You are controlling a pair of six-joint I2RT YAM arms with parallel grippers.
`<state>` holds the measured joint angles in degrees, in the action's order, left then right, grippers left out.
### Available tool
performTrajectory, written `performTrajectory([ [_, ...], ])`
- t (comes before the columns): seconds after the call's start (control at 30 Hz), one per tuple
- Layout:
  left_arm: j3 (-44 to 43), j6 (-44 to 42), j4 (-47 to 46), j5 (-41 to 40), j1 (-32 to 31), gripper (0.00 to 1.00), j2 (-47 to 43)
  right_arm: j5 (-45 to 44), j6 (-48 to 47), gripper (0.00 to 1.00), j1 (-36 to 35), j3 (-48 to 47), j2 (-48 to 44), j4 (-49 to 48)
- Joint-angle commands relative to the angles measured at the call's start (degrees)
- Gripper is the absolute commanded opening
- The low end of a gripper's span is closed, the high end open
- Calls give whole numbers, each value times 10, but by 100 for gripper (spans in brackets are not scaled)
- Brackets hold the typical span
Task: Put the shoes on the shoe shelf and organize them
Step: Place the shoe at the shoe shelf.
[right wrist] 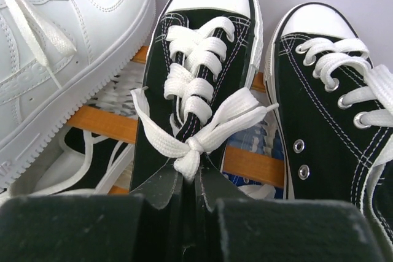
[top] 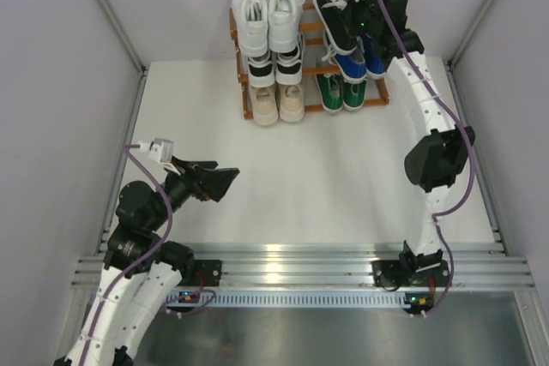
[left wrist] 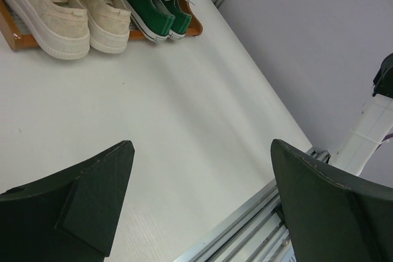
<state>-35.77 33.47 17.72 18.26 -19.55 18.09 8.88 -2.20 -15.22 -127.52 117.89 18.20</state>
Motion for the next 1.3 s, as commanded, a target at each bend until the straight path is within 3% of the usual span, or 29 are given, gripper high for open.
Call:
performTrajectory([
  [0.0, 4, 5, -5, -10, 1, 98, -9, -12, -28, 0, -3, -55, -9, -105],
  [0.1, 4, 5, -3, -12, 2, 98, -9, -5, -47, 0, -2, -55, -2, -112],
  [0.2, 6, 4, -3, -11, 1, 98, -9, 1, -61, 9, 1, -55, 2, -114],
  [0.4, 10, 8, -3, -10, 2, 98, -10, 2, -73, 18, 6, -55, 7, -118],
  [0.67, 13, 15, -3, -10, 2, 98, -20, 3, -70, 45, 8, -50, -3, -114],
  [0.73, 14, 17, -3, -11, 1, 98, -23, 7, -73, 47, 9, -49, -8, -113],
  [1.03, 6, 19, 2, -10, 2, 98, -30, 114, -69, 61, 13, -45, -69, -88],
  [1.27, -2, 15, 13, -8, 1, 98, -35, 177, -111, 87, 15, 2, -129, -63],
])
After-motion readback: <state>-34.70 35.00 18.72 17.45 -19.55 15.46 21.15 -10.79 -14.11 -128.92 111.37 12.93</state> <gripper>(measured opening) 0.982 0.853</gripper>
